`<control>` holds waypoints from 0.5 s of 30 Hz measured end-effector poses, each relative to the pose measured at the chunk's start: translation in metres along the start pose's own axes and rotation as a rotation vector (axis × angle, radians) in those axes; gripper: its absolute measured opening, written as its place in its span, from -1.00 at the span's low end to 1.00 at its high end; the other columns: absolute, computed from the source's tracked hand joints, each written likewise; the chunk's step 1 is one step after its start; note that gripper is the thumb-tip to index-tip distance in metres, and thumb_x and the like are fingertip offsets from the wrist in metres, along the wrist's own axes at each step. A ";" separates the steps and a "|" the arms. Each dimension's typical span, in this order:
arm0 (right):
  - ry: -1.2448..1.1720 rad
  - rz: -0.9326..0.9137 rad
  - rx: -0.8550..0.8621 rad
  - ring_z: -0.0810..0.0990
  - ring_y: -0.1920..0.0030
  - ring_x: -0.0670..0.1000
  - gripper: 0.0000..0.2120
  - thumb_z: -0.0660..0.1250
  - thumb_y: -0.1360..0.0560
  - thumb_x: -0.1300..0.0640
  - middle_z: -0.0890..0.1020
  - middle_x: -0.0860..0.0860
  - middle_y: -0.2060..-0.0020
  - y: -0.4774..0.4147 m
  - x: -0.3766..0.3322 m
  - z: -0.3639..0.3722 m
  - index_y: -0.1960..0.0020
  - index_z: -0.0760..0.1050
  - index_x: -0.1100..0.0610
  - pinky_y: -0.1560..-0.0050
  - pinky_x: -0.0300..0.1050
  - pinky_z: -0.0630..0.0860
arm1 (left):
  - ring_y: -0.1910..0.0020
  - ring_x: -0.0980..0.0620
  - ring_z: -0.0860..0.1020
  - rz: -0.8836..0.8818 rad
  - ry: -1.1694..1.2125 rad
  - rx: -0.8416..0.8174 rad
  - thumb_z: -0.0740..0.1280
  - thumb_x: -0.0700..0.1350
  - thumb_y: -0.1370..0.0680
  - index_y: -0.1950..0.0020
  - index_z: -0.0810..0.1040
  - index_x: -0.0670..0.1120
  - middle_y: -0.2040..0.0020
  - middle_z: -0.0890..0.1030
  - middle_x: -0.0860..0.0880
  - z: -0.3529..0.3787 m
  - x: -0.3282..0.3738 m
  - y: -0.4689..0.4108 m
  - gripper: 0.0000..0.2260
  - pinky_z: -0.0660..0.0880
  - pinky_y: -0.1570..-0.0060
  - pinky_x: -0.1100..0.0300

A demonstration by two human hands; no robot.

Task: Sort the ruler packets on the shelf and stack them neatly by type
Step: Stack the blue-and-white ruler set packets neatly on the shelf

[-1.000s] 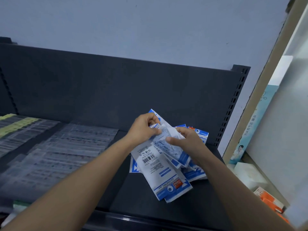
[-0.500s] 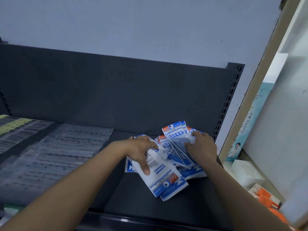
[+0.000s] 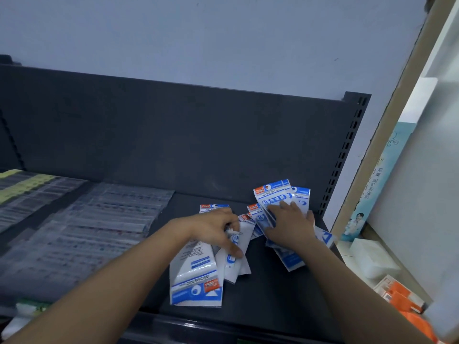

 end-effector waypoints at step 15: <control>0.041 0.022 -0.016 -0.17 -0.57 0.09 -0.13 0.21 -0.41 -0.42 0.02 0.01 -0.57 0.008 -0.001 0.000 -0.56 0.01 -0.06 -0.41 0.41 -0.20 | -0.54 -0.16 0.03 -0.428 -0.252 -0.060 0.40 0.48 -0.16 -0.56 0.02 0.04 -0.58 0.01 -0.06 0.012 0.010 -0.007 0.12 0.19 -0.40 -0.21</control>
Point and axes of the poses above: each hand's wrist, its own y-axis away from the middle knuckle, its own z-axis out of the palm, x = y × z, the point moved 1 cm from there along -y, towards the middle knuckle
